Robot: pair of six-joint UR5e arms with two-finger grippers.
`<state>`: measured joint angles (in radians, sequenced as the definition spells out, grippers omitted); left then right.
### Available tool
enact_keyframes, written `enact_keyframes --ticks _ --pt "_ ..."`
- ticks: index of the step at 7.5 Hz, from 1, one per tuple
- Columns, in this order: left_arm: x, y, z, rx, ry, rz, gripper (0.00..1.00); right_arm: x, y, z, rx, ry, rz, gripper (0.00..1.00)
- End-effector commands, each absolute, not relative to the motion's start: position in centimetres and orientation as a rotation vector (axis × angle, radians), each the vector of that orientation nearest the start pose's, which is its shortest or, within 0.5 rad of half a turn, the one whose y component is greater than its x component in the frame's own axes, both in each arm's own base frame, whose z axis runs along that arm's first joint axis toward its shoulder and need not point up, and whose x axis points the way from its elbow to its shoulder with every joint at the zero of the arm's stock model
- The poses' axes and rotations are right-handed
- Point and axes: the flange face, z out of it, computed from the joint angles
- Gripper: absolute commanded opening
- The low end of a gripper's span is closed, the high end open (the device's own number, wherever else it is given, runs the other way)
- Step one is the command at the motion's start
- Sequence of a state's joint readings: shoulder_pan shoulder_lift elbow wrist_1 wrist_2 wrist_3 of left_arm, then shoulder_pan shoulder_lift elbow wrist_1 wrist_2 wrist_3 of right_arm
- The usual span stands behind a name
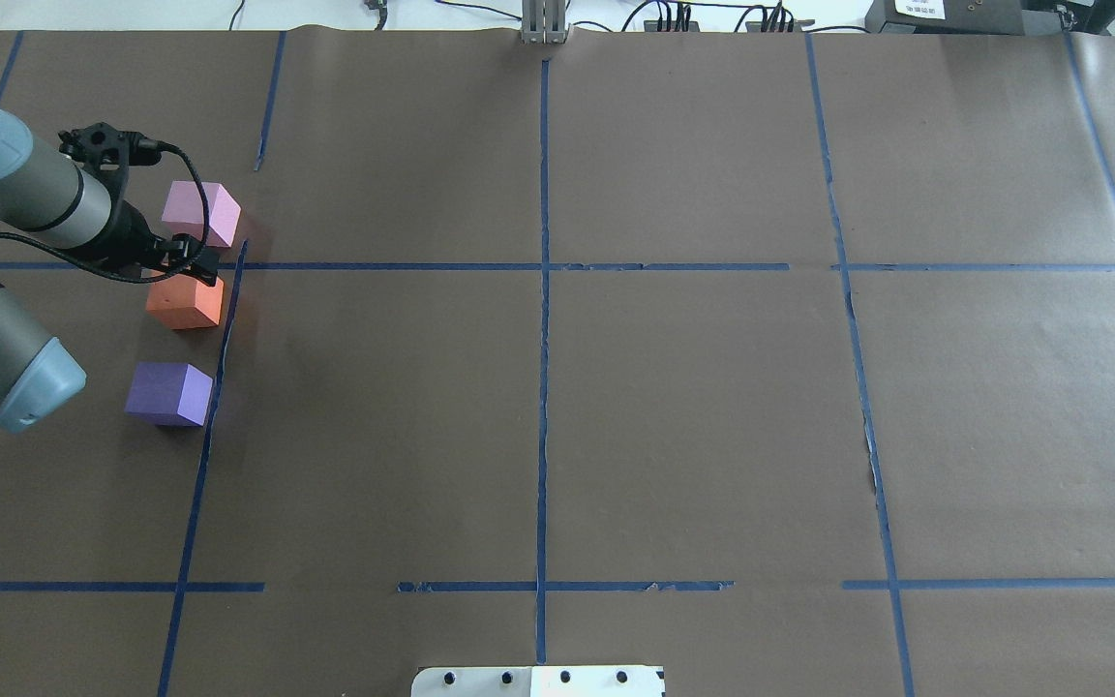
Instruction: Arrange blocks in a line
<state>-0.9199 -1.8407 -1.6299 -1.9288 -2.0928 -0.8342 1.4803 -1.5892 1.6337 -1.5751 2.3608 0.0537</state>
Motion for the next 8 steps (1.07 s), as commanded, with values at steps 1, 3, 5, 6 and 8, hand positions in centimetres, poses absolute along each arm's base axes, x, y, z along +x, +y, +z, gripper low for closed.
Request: enact_keyframes --ticks 1,3,5,6,8 --pt "25.5 -53.8 40.0 0.192 0.820 -0.041 1.00 1.8 -49.0 63.6 -0.018 -0.791 -0.051 1.00" --pt "20.2 -54.9 37.5 0.232 0.821 -0.119 1.00 1.8 -49.0 63.6 -0.018 -0.791 -0.051 1.00" --pt "19.7 -54.9 37.9 0.244 0.813 -0.082 0.99 1.8 -49.0 63.6 -0.019 -0.791 -0.051 1.00" --pt "18.6 -55.1 39.7 0.245 0.803 -0.014 0.99 1.8 -49.0 63.6 -0.018 -0.791 -0.051 1.00" --pt "11.9 -56.8 44.1 0.282 0.742 0.032 0.99 1.8 -49.0 63.6 -0.018 -0.791 -0.051 1.00"
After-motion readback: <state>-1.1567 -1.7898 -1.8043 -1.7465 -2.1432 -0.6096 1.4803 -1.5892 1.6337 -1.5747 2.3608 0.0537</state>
